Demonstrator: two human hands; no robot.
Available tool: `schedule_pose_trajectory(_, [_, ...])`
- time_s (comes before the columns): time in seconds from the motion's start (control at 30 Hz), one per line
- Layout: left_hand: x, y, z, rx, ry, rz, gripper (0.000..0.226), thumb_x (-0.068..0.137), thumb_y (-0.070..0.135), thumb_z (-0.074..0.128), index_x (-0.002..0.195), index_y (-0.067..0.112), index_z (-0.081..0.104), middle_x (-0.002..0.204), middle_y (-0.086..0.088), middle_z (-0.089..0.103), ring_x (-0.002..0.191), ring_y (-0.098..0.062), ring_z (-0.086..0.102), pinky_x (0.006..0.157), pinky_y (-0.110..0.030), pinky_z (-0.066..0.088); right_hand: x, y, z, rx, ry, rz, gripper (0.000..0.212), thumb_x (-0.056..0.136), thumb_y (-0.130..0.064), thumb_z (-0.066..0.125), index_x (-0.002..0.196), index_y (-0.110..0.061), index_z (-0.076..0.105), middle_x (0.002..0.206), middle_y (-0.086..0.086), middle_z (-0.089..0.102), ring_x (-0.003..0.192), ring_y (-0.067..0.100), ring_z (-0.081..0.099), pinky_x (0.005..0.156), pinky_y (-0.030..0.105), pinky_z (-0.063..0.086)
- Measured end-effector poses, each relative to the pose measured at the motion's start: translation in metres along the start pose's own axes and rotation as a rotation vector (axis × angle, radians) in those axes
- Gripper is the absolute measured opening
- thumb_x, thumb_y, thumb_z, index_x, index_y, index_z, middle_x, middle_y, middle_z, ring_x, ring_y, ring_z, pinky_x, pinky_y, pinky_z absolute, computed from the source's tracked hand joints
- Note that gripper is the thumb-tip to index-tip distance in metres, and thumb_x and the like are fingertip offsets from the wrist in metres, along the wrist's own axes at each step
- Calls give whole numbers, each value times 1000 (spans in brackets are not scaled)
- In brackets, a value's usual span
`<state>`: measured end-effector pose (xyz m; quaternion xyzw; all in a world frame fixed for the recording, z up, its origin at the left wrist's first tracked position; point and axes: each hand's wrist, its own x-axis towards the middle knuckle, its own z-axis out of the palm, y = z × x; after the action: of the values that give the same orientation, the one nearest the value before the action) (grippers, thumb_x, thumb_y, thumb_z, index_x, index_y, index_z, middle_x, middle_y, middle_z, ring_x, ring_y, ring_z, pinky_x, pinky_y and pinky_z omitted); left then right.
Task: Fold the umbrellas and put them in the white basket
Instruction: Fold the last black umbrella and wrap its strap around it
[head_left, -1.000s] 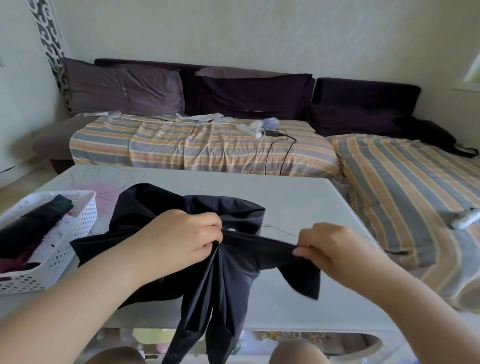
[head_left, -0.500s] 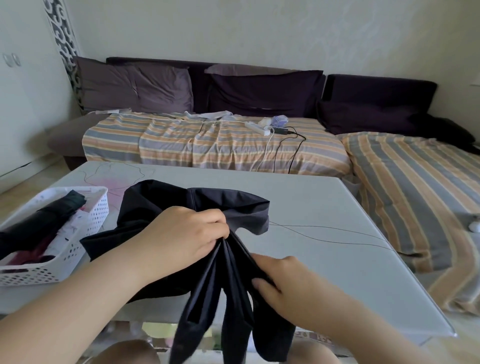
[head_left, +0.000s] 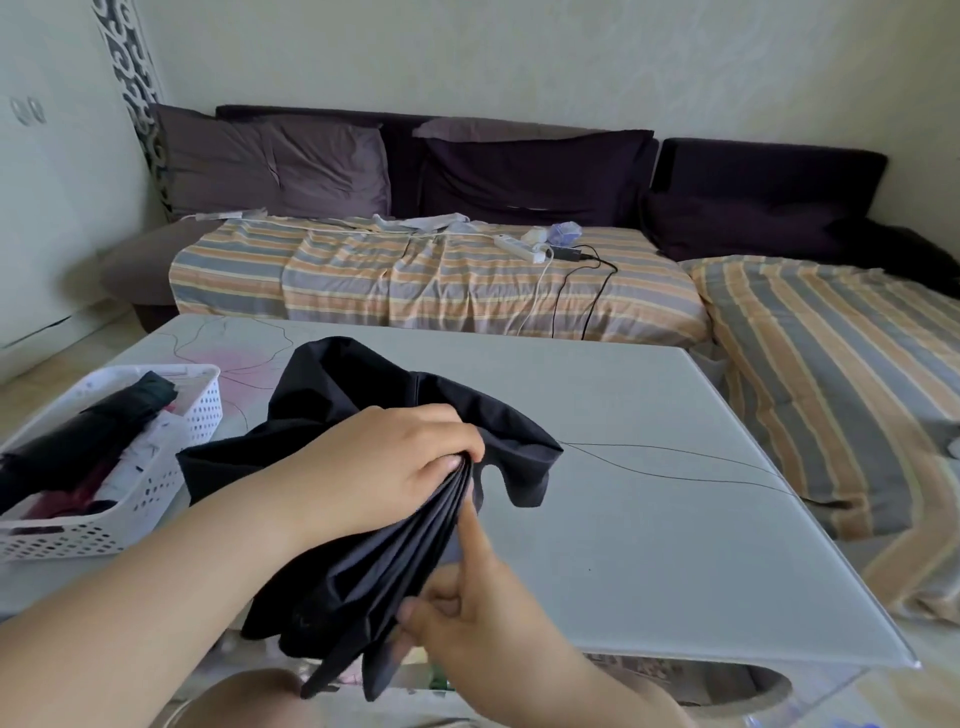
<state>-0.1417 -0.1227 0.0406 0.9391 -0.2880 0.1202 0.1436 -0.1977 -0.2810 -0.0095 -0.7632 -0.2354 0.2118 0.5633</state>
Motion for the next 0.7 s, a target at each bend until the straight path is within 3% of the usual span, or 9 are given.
schedule_pose_trajectory(0.17, [0,5,-1,62,10,-26,44,81,59,25,96,31,56,97,16,54,70,-7,55,64,-28,47,11,-4,12,2,52,14,99,92,1,51,146,-26,-27,84,-6,69,83,7,68,79,13,49])
schedule_pose_trajectory(0.27, [-3,3,-3,186,33,-4,30,76,59,39,86,32,47,91,17,51,49,-5,40,50,-20,36,10,-3,8,-25,-75,24,96,91,1,46,143,-33,-27,81,-14,67,78,7,67,77,16,52])
schedule_pose_trajectory(0.33, [-6,-2,-3,210,72,31,11,77,36,52,80,30,43,86,16,51,45,-7,37,43,-23,34,5,0,-2,-108,-123,-37,85,90,-1,48,149,-38,1,77,-16,66,72,0,64,77,13,50])
schedule_pose_trajectory(0.4, [-9,-8,-2,221,58,58,14,76,24,55,78,29,43,85,15,51,46,-8,41,42,-23,33,3,2,-16,-209,112,-175,50,87,-12,53,132,-34,56,74,-19,65,68,-2,62,73,9,46])
schedule_pose_trajectory(0.43, [-10,-8,-3,230,54,82,13,75,23,55,78,28,43,85,14,51,47,-9,43,42,-23,32,5,2,-25,-276,299,-259,35,84,-18,54,114,-33,66,77,-21,65,70,0,61,72,8,44])
schedule_pose_trajectory(0.47, [-10,-7,-4,240,49,114,11,76,23,54,79,28,45,86,13,52,48,-9,45,41,-24,33,8,0,-35,-374,463,-343,29,82,-20,56,107,-30,66,85,-20,64,77,1,59,74,8,42])
schedule_pose_trajectory(0.53, [-11,-7,-4,272,58,192,6,77,24,48,82,28,47,88,12,55,48,-11,48,40,-27,36,19,-8,-52,-650,610,-452,45,78,-19,59,121,-26,52,109,-13,57,99,8,52,90,15,37])
schedule_pose_trajectory(0.63, [-13,-2,-3,315,33,270,14,78,21,52,91,27,49,91,11,57,52,-14,53,41,-29,42,42,-25,-69,-907,467,-334,75,80,-24,60,147,-25,26,141,-1,42,128,23,36,106,33,31])
schedule_pose_trajectory(0.7, [-16,0,-2,323,25,272,36,76,16,66,105,26,47,105,8,56,55,-14,56,42,-31,46,54,-35,-74,-890,302,-206,84,85,-26,59,153,-24,9,137,1,47,124,23,44,103,37,40])
